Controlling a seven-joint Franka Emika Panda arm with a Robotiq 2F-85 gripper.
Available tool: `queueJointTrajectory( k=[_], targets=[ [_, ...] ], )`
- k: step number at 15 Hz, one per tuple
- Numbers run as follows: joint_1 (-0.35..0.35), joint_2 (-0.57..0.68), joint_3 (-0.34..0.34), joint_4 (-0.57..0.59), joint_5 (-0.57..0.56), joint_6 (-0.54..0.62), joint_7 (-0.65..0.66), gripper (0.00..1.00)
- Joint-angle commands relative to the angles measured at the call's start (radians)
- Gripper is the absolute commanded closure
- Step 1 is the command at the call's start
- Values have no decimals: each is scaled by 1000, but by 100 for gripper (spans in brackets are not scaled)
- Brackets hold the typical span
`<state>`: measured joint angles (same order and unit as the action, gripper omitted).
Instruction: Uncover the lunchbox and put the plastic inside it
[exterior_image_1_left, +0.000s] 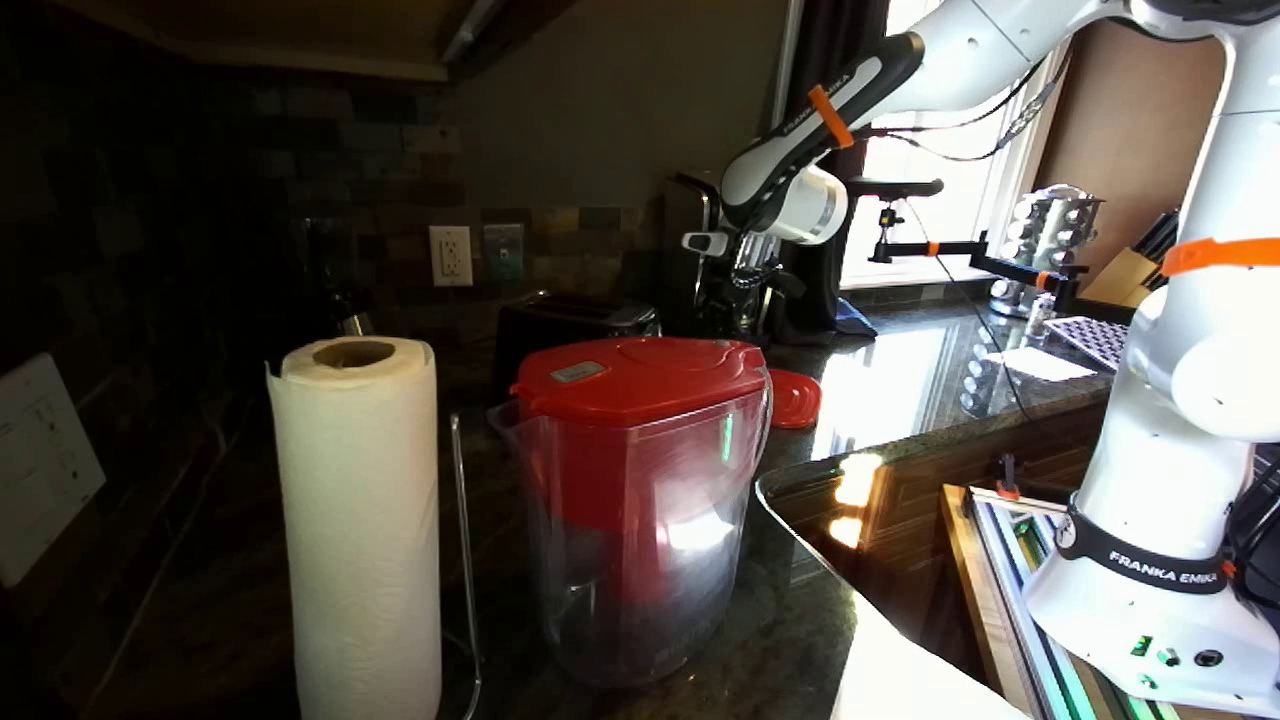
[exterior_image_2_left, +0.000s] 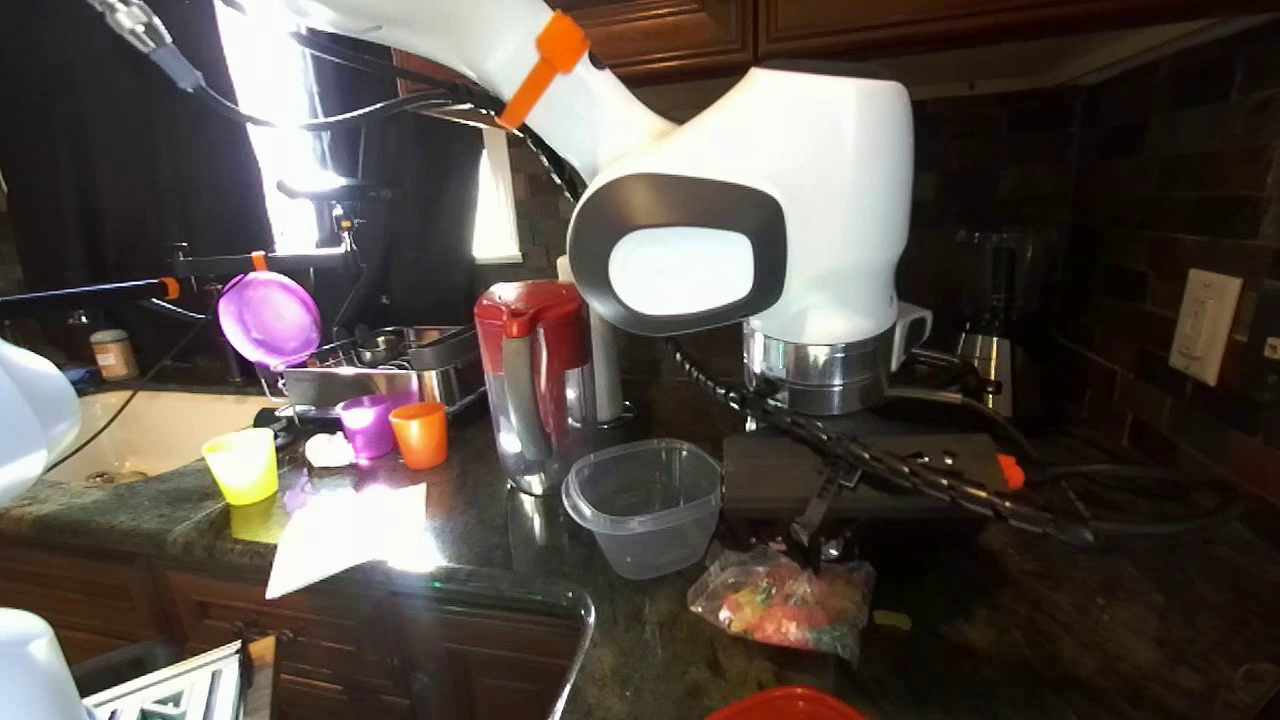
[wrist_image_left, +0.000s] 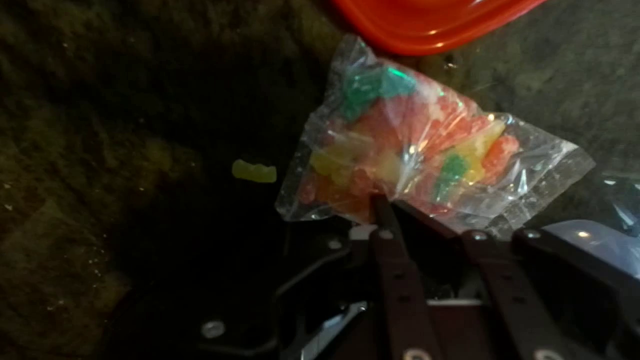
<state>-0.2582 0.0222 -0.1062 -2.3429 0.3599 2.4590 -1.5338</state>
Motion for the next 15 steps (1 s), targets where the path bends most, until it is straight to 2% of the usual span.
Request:
queueJointTrajectory(
  k=[1, 9, 15],
  targets=[
    [24, -53, -34, -13, -31, -100, 20, 99],
    [47, -150, -61, 9, -48, -287, 26, 99],
    [101, -199, -47, 7, -39, -354, 139, 99]
  ],
)
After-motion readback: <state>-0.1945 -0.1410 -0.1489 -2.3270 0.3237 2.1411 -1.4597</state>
